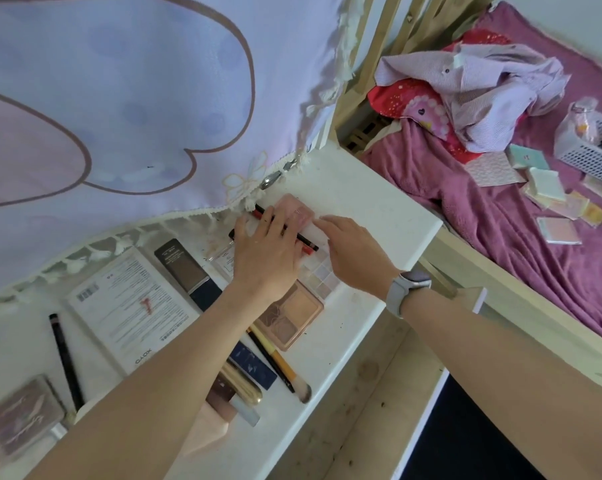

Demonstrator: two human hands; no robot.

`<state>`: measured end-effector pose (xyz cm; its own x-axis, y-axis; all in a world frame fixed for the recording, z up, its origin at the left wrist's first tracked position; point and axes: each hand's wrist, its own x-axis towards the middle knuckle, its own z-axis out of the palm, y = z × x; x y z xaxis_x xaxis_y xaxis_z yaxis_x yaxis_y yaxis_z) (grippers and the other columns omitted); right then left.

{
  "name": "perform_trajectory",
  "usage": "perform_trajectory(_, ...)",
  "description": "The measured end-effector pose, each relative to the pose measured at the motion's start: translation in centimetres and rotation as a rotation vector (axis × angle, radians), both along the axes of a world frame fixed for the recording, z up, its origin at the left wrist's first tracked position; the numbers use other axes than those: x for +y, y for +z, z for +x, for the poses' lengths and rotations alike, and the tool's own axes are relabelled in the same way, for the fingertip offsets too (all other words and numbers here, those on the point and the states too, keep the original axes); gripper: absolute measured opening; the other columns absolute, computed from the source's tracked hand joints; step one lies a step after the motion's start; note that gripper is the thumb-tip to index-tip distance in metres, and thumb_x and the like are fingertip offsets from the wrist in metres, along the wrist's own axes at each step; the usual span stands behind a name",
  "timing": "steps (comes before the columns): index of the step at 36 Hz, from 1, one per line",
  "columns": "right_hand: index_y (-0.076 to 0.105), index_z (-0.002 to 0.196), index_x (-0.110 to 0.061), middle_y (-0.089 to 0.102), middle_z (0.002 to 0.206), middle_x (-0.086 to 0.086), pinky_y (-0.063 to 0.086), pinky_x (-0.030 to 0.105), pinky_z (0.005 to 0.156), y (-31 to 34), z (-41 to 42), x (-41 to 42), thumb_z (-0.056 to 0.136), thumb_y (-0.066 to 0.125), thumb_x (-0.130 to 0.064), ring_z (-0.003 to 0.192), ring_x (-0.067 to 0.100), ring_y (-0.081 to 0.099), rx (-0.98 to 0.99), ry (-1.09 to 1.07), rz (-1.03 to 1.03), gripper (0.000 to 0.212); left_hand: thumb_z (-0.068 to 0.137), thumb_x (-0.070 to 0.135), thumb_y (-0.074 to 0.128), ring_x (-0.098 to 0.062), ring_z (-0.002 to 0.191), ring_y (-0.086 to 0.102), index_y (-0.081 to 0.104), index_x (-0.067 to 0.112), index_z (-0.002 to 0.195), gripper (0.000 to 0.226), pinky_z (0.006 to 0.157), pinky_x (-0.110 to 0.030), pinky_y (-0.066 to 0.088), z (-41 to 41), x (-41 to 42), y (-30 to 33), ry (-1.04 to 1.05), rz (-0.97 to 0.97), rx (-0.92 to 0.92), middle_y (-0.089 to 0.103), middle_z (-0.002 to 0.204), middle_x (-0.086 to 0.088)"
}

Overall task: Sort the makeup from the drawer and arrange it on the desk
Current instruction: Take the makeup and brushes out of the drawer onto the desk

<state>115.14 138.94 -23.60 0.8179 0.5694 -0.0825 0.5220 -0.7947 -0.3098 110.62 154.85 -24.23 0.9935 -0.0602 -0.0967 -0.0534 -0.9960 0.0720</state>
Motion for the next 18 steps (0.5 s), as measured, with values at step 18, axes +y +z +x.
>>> perform_trajectory(18,0.043,0.137,-0.021,0.04,0.138,0.001,0.023,0.035,0.108,-1.3,-2.3,-1.7,0.096,0.046,-0.028,0.131,0.019,0.031,0.004,0.0,0.006,0.042,0.098,0.04,0.008,-0.02,0.145,-0.002,-0.003,0.031,0.148,0.052,0.109,-0.054,0.003,-1.5,1.4,-1.3,-0.056,0.019,0.089,-0.006,0.158,0.0)
